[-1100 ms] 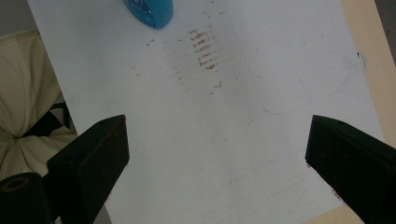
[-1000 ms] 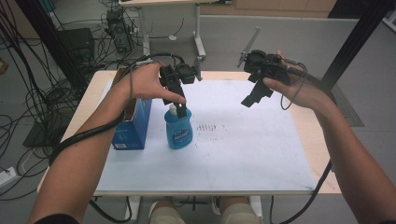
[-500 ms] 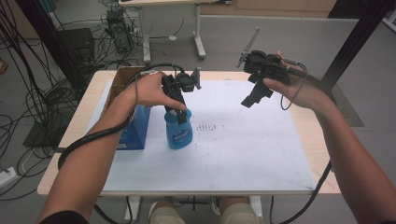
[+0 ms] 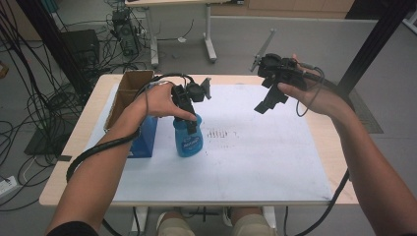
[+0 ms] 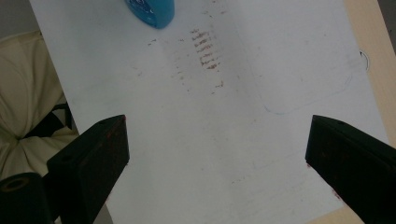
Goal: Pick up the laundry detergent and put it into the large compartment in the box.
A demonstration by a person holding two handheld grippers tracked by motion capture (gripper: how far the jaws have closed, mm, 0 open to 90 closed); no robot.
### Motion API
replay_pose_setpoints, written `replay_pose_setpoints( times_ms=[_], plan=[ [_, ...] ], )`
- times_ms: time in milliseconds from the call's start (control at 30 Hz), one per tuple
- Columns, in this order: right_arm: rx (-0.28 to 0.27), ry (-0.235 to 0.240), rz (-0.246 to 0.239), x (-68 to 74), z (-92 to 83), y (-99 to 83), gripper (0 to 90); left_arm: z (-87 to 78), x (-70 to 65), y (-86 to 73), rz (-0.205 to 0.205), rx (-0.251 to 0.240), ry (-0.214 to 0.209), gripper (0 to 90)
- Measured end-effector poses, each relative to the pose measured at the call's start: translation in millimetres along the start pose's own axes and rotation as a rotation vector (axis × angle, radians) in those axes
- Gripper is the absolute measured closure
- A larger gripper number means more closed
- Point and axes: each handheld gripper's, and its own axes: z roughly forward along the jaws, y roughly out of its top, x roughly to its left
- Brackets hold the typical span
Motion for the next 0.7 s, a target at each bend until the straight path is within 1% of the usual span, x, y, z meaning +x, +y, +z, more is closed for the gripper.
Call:
replay_pose_setpoints(
  times_ms=[100,333,367,467,667,700],
  plan=[
    [0.000,0.000,0.000,0.0,0.1,-0.1,6.2,2.3,1.0,-0.9,-0.005,-0.004,-0.005,5.6],
    [0.000,0.000,-0.004,-0.6,0.8,-0.1,6.2,4.3,0.1,0.3,0.001,-0.005,0.000,5.6],
    [0.001,0.000,0.000,-0.5,0.9,-0.1,6.2,4.8,0.5,0.9,0.008,-0.003,0.001,5.6],
    [0.000,0.000,0.000,-0.6,1.0,-0.1,6.2,5.9,0.6,0.7,0.001,-0.006,0.000,5.6],
    [0.002,0.001,-0.001,-0.6,1.6,0.6,6.1,8.7,0.7,2.0,0.007,0.004,0.003,5.6],
    [0.002,0.001,-0.002,-0.8,1.8,0.8,6.2,9.2,0.5,1.7,0.001,0.003,0.003,5.6]
  ],
)
